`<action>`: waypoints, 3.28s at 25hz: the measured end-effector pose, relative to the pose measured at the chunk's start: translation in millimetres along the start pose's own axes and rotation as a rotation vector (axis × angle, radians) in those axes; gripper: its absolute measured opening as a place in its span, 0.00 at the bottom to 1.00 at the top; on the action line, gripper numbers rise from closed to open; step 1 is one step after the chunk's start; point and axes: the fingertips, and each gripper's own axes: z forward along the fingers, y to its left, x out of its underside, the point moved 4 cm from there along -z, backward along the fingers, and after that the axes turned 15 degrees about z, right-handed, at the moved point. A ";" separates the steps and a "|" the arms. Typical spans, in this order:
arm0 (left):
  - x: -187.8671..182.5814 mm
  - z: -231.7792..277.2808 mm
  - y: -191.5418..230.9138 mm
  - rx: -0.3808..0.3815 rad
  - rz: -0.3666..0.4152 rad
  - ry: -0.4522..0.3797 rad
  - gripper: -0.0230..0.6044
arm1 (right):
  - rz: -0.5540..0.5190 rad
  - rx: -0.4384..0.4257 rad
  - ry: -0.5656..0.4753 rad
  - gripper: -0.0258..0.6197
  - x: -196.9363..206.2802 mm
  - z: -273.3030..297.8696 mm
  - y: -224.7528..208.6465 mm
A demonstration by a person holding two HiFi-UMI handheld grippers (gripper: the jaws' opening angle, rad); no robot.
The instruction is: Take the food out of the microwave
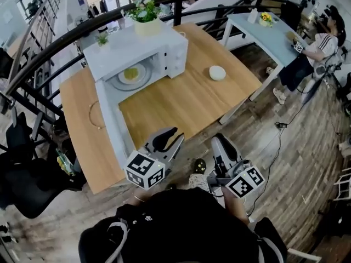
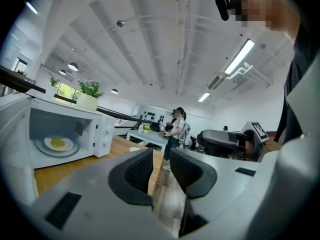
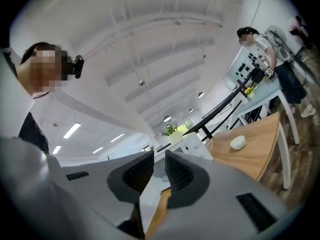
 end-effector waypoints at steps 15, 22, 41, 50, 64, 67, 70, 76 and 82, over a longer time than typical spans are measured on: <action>0.7 28.1 77.7 -0.515 -0.035 0.078 0.20 | 0.074 -0.306 0.317 0.14 -47.4 132.6 -74.1; 6.4 50.9 89.1 -0.662 -0.065 0.109 0.20 | 0.085 -0.356 0.423 0.15 -61.0 155.5 -108.0; 28.3 45.4 180.2 -0.875 -0.111 0.179 0.21 | 0.027 -0.374 0.535 0.18 -34.9 273.3 -120.9; 56.5 38.7 269.8 -0.893 -0.173 0.222 0.24 | -0.023 -0.265 0.624 0.22 25.4 355.4 -125.0; 148.7 26.6 365.5 -1.015 -0.314 0.357 0.30 | -0.112 -0.021 0.694 0.28 121.4 453.9 -161.0; 157.6 27.7 375.0 -1.027 -0.319 0.391 0.31 | -0.157 0.036 0.706 0.33 134.1 468.7 -170.0; 166.1 29.9 384.1 -1.019 -0.334 0.422 0.34 | -0.182 0.088 0.719 0.34 145.6 480.1 -178.7; 173.0 30.6 396.6 -1.013 -0.355 0.426 0.36 | -0.184 0.167 0.733 0.35 161.1 493.1 -189.1; 177.3 31.6 402.5 -1.011 -0.370 0.420 0.36 | -0.172 0.254 0.746 0.37 172.3 495.7 -203.3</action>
